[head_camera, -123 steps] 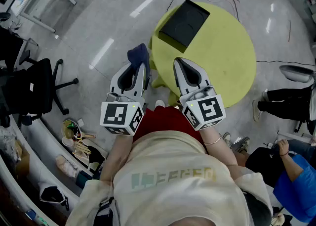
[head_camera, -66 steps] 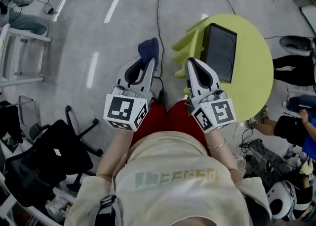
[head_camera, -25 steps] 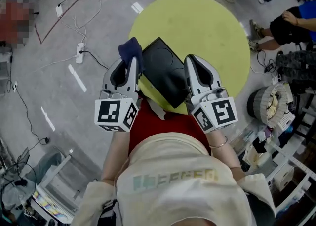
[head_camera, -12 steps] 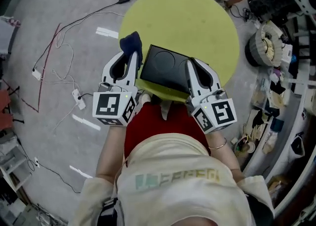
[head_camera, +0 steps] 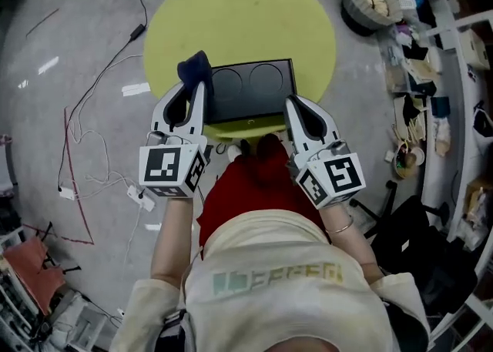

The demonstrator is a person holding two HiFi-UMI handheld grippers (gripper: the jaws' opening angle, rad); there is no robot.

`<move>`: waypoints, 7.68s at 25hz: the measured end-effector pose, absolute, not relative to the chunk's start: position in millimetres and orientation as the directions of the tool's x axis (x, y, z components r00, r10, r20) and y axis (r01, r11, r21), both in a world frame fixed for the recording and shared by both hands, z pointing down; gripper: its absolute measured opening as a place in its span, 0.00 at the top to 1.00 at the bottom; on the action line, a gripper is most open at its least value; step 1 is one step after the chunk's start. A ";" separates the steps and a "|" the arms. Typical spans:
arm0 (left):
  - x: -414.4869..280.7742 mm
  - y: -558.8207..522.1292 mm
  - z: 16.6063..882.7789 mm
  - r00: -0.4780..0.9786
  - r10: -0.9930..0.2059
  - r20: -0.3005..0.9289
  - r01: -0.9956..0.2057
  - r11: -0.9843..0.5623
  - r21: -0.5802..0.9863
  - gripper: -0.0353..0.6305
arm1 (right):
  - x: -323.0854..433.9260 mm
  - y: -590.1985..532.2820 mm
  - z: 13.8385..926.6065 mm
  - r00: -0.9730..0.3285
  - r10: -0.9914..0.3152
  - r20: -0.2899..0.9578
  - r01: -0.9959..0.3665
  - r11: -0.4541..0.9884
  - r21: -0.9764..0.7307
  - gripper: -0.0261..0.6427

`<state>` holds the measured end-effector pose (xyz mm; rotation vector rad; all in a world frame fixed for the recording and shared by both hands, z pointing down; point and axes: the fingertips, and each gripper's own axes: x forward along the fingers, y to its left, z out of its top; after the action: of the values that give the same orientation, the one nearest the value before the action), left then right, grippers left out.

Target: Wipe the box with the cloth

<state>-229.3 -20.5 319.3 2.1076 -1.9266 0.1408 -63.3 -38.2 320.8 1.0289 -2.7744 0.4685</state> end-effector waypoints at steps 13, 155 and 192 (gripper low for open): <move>-134.9 -103.8 328.7 0.333 -0.888 0.316 -0.943 -0.315 0.110 0.85 | 0.8 -84.4 339.4 -0.651 -0.710 0.269 -0.758 0.582 -0.295 0.90; -153.5 -24.3 381.2 0.266 -0.765 0.586 -0.963 -0.234 0.133 0.85 | -20.9 19.3 370.6 -0.717 -0.555 0.421 -0.678 0.695 -0.239 0.90; -150.7 19.3 448.8 0.288 -0.692 0.662 -0.956 -0.171 0.236 0.85 | -72.7 38.6 401.9 -0.764 -0.409 0.499 -0.584 0.767 -0.265 0.90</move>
<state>-150.7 19.3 448.8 1.9377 -1.4716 0.5464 -72.7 38.6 401.9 0.7527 -2.5452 0.5760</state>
